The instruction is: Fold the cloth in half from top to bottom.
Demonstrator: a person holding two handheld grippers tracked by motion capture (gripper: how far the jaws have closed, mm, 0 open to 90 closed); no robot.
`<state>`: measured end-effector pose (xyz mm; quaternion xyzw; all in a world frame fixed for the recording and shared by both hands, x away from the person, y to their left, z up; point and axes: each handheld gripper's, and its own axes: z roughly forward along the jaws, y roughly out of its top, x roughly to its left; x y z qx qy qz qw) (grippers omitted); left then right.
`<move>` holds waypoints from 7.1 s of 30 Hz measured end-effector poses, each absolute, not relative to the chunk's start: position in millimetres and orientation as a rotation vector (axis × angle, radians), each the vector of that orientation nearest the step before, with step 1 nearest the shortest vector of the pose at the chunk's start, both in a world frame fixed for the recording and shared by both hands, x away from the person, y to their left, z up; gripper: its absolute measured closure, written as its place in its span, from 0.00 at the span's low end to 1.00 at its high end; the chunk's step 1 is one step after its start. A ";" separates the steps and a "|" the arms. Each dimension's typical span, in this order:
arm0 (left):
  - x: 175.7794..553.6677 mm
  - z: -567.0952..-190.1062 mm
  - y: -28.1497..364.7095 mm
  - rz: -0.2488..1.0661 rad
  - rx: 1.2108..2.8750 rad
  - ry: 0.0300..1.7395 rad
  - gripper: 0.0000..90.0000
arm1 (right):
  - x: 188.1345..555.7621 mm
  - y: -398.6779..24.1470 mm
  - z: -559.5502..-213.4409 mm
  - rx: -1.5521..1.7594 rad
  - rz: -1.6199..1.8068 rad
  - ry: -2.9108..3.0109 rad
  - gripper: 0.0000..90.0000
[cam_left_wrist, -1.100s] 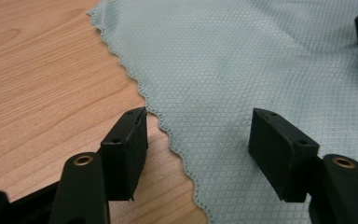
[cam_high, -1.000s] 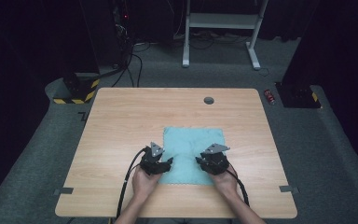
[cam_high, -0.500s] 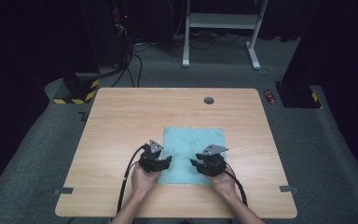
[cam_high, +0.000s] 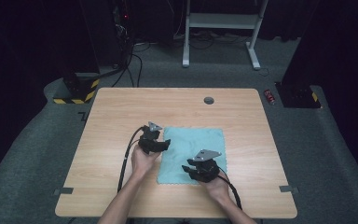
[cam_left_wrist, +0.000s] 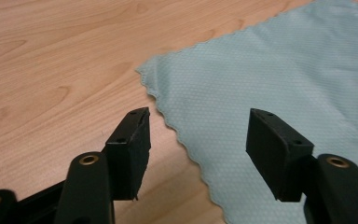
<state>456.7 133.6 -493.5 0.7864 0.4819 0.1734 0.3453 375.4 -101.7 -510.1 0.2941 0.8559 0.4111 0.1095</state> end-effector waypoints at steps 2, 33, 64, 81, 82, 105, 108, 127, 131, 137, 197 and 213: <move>463.6 -495.4 136.1 0.443 2.013 1.249 0.47 | 371.7 -96.9 -509.6 0.839 1.216 2.526 0.71; 514.7 -507.0 141.4 0.378 2.011 1.363 0.48 | 334.2 -21.1 -521.0 0.638 1.251 2.660 0.75; 531.7 -510.0 127.0 0.464 2.043 1.393 0.99 | 331.6 -16.9 -522.6 0.584 1.165 2.629 1.00; 527.3 -491.5 146.2 0.476 1.995 1.387 1.00 | 326.2 -19.9 -503.7 0.586 1.268 2.612 1.00; 526.9 -490.7 147.6 0.478 1.997 1.385 1.00 | 326.2 -19.2 -503.0 0.585 1.271 2.613 1.00; 519.1 -500.3 165.1 0.384 1.999 1.394 0.84 | 322.9 -6.7 -500.2 0.544 1.289 2.633 1.00; 521.2 -504.4 160.5 0.393 2.010 1.406 0.77 | 322.7 -7.4 -499.9 0.545 1.283 2.632 1.00; 519.4 -507.3 154.9 0.468 2.090 1.379 1.00 | 323.1 -5.0 -497.7 0.536 1.280 2.636 1.00; 520.2 -498.2 161.4 0.463 2.058 1.383 1.00 | 323.0 -4.3 -494.0 0.530 1.290 2.632 1.00; 519.2 -480.3 167.4 0.486 2.039 1.364 1.00 | 322.9 -1.1 -489.4 0.527 1.315 2.628 1.00; 531.0 -478.7 41.4 0.380 2.038 1.158 1.00 | 302.3 -155.7 -509.9 0.896 1.283 2.386 1.00; 537.5 -484.3 1.4 0.377 2.096 1.094 1.00 | 299.6 -179.7 -515.5 0.964 1.249 2.361 1.00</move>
